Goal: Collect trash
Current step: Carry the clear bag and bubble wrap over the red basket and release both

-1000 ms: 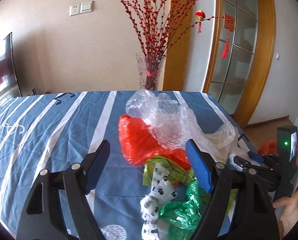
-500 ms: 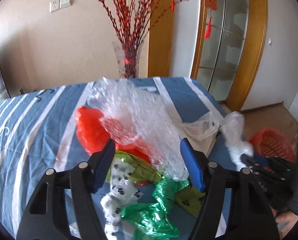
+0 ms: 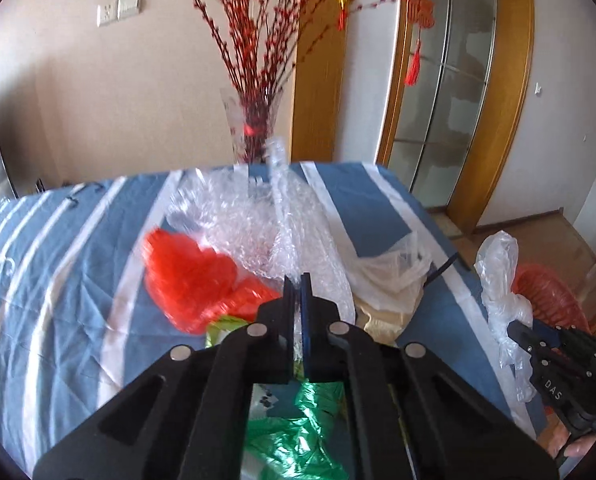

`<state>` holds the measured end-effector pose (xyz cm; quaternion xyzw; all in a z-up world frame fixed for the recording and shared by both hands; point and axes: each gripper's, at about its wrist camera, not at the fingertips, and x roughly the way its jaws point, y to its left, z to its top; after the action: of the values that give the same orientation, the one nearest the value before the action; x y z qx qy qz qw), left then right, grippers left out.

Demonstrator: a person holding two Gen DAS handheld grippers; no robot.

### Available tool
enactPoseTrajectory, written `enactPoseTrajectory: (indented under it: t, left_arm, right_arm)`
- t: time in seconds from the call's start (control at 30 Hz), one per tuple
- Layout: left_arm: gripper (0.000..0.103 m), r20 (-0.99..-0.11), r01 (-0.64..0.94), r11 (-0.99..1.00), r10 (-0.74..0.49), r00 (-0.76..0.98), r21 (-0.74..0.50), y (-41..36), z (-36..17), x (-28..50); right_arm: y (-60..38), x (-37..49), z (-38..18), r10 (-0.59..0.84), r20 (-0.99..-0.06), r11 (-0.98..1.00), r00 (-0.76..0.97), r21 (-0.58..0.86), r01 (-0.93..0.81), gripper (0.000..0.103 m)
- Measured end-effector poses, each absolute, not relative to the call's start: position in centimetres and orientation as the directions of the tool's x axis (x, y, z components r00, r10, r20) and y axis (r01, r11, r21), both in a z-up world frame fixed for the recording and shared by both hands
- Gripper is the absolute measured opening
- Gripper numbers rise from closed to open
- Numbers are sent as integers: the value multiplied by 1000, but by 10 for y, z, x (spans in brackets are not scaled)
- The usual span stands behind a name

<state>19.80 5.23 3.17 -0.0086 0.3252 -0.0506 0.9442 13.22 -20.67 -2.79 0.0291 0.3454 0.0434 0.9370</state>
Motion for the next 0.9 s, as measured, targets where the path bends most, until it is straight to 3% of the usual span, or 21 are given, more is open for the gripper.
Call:
enactPoseTrajectory:
  t: [0.57,0.9]
  left_arm:
    - [4,-469,209,977,-203,860,-42,15,128,163]
    - [4,-464,368,929,-342,817,-37,-58,132,142]
  right_arm:
    - [-229,109,18,92,-572,995,815,94,-46,23]
    - [-286,89,29,0,-565,991,825,112,76,23]
